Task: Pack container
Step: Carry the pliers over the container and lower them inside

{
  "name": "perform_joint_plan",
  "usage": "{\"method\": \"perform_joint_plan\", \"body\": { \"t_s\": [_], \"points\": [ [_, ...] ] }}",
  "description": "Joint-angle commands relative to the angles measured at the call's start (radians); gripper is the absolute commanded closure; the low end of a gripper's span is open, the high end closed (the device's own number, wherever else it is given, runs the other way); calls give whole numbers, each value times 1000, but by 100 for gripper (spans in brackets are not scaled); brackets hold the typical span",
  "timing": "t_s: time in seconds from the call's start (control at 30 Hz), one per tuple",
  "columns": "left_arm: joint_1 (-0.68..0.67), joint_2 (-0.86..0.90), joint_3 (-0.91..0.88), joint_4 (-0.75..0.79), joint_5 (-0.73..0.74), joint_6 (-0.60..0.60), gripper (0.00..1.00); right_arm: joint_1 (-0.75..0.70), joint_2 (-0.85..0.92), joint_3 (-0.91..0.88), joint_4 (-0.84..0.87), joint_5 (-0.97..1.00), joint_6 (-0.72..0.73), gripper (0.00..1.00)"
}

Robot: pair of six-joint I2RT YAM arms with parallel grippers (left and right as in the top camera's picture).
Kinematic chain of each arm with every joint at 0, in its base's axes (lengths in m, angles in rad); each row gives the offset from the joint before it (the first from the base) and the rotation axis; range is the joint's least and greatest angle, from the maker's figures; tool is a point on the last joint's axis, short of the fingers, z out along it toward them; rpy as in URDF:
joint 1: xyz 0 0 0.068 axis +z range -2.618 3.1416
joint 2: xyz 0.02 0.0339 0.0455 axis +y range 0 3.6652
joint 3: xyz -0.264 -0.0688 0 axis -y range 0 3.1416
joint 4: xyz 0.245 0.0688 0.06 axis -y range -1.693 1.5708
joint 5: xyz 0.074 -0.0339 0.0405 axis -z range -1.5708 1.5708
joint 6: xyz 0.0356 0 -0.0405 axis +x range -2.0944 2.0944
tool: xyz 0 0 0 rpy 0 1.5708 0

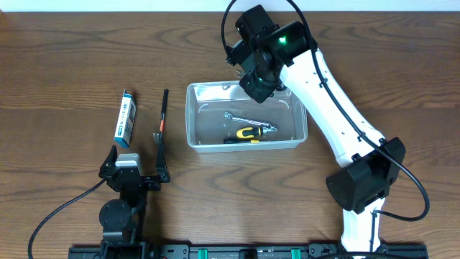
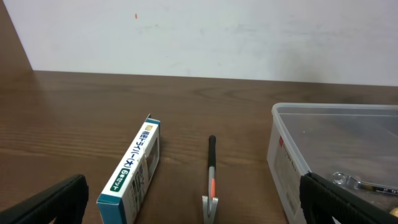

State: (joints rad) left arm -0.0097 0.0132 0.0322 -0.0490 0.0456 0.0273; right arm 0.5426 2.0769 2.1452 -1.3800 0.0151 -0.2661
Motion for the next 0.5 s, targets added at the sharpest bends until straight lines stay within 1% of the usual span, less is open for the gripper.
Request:
{"method": "perform_joint_plan", "body": {
  "t_s": [0.0, 0.13, 0.47],
  "points": [
    [-3, -3, -28, -18, -8, 10, 2, -1, 5, -31, 28, 3, -34, 99],
    [-3, -3, -28, -18, -8, 10, 2, -1, 5, -109, 88, 2, -34, 98],
    [-3, -3, -28, -18, -8, 10, 2, -6, 5, -404, 289, -7, -34, 96]
  ]
}}
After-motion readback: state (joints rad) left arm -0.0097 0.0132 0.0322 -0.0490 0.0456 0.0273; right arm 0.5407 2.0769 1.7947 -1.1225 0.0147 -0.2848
